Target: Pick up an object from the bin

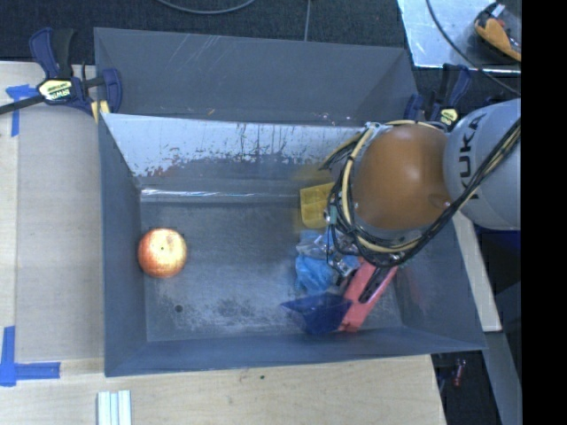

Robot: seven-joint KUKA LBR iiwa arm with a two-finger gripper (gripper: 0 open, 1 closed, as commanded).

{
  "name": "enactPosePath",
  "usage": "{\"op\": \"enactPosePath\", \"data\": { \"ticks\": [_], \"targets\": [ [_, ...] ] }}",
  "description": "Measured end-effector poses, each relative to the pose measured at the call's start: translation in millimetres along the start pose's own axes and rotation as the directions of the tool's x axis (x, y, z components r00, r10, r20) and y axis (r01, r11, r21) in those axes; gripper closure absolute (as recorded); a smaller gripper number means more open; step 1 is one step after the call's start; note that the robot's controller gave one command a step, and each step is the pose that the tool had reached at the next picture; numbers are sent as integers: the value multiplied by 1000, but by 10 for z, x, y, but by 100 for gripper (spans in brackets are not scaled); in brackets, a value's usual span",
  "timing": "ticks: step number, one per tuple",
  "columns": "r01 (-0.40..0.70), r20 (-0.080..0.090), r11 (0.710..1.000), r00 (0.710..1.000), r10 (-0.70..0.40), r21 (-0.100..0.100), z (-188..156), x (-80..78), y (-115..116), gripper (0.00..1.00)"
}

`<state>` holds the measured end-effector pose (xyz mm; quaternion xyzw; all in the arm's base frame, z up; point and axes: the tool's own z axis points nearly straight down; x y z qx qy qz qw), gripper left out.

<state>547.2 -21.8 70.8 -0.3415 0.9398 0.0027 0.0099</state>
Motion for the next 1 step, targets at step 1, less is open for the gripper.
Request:
{"op": "enactPosePath", "data": {
  "ticks": [1],
  "targets": [
    [-2,2,1000,1000,2,0,-94,-3,2,100]
  ]
}}
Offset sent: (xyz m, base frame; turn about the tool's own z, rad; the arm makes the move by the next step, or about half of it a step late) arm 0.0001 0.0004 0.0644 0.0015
